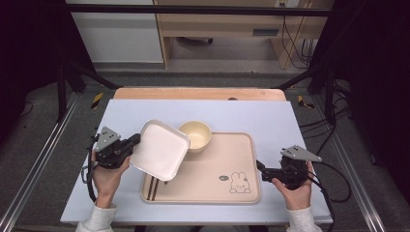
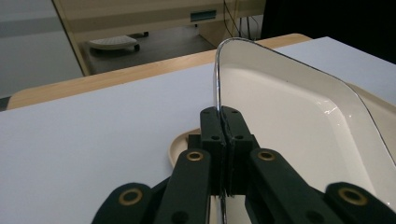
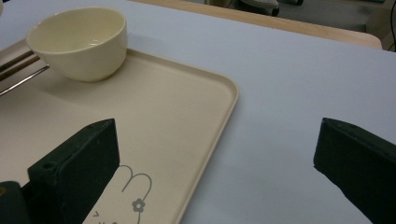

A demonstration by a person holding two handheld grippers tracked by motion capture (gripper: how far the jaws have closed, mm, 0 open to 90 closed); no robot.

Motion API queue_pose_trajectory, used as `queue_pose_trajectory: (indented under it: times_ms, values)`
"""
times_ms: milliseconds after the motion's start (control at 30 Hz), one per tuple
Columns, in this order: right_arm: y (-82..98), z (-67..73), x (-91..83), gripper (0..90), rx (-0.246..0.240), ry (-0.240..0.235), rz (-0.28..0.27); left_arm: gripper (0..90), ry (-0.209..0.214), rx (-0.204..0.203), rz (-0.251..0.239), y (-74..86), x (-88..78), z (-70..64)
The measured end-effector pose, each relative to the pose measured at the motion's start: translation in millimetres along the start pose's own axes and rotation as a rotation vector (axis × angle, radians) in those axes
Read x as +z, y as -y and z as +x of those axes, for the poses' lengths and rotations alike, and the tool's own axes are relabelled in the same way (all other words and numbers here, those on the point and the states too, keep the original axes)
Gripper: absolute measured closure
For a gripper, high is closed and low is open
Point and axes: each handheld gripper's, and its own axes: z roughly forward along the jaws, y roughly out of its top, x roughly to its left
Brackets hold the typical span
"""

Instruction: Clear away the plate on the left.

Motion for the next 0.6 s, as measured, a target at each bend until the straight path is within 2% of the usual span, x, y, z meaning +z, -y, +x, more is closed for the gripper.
queue_pose_trajectory:
  times_ms: [600]
  values:
    - [-0.2,0.2,-0.5,0.6,-0.004,0.001,-0.001,88.9,0.052,0.057,0.016,-3.0,16.7,-40.1]
